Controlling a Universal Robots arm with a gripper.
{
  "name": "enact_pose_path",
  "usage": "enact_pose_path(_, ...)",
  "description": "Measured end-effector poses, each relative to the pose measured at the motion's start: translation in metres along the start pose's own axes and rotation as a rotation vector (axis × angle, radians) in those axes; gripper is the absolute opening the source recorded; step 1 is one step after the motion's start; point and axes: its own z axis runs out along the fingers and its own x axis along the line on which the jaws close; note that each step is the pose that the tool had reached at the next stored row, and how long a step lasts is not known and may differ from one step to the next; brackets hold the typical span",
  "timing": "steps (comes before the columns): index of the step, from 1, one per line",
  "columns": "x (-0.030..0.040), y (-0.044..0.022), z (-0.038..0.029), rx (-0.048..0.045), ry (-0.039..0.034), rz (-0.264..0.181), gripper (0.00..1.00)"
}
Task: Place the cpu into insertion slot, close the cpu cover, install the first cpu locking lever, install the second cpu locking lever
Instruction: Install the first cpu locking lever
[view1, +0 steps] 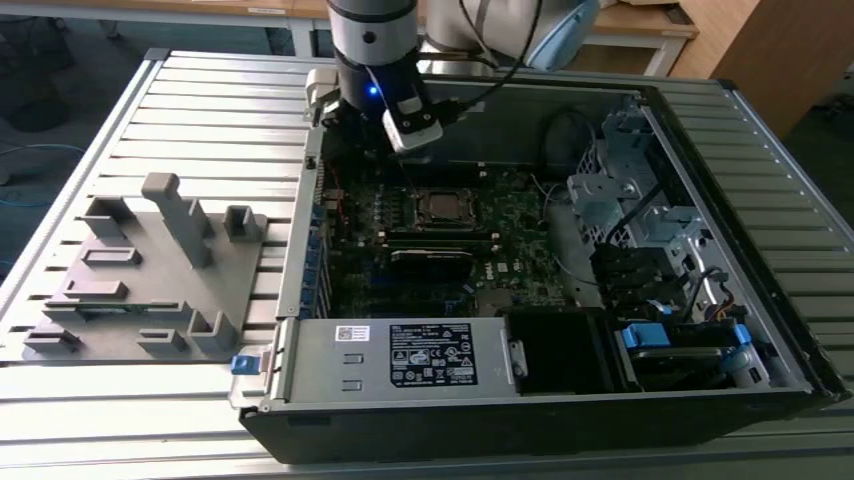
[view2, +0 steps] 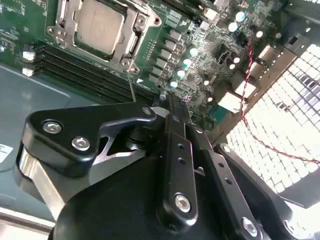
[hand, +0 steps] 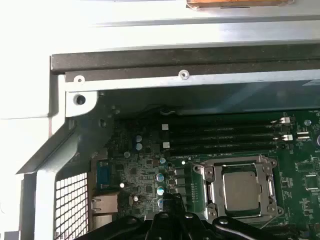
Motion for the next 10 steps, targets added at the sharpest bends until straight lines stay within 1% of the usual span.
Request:
enact_pose_path(1,-0.0001,0.0006,-0.0039,-0.0009,0.0,0.0,0.11)
enact_pose_path(2,-0.0002,0.0012,-0.0077,0.0011,-0.0004,0.001,0.11)
enact_pose_path(4,-0.0005,0.0024,-0.0162,0.0012,-0.0005,0.001,0.11)
enact_pose_path(10,-0.0012,0.0065,-0.0433,0.0013,-0.0003,0.001,0.11)
